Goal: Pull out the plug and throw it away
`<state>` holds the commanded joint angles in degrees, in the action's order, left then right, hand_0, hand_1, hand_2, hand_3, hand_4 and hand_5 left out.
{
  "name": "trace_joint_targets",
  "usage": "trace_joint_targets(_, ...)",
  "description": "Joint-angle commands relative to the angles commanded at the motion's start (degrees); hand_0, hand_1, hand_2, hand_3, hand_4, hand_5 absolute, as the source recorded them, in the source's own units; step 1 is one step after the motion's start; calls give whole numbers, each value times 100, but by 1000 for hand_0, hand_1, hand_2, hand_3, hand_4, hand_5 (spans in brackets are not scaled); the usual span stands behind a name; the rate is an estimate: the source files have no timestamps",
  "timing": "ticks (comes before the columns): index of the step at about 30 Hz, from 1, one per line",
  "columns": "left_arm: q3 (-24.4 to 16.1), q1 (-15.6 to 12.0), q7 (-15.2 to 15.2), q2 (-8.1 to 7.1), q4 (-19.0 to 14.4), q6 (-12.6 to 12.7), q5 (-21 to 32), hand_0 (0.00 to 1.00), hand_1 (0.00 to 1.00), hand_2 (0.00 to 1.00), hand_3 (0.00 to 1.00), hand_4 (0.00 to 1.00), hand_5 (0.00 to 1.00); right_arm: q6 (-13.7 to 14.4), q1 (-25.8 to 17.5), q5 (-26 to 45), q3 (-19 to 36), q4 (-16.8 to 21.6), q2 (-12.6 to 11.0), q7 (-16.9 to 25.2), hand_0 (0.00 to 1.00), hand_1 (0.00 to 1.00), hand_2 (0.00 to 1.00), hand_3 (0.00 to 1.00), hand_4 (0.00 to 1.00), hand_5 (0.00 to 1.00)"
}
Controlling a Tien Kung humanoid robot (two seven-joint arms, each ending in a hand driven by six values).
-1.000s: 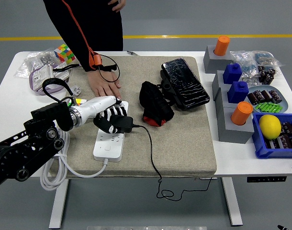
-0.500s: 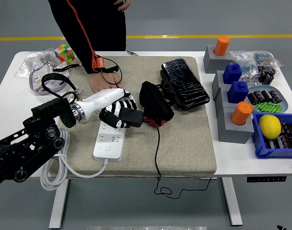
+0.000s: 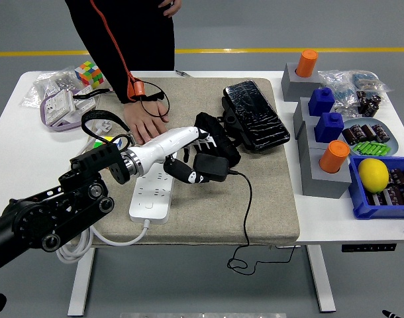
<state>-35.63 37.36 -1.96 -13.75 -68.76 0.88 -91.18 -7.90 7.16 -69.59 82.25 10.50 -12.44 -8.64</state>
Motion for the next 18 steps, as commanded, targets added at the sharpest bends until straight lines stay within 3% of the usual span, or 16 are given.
trace_joint_targets(11,436,84,-81,204,320,136,275,315,357,440,547,650,2,-1,17,22,-90,-11,-33,-6,636,676,683,599,998,473)
trace_joint_targets(12,449,87,-92,210,342,139,287,384,443,494,552,815,2,0,19,26,-97,-10,-35,-5,637,675,683,598,998,473)
trace_joint_targets(17,612,137,-183,244,570,161,423,384,443,494,552,815,2,3,27,47,-154,-7,-50,-5,637,675,683,598,998,473)
trace_joint_targets(18,633,145,-193,250,602,168,425,440,517,534,593,875,2,3,28,48,-162,-6,-51,-5,640,676,683,598,998,473)
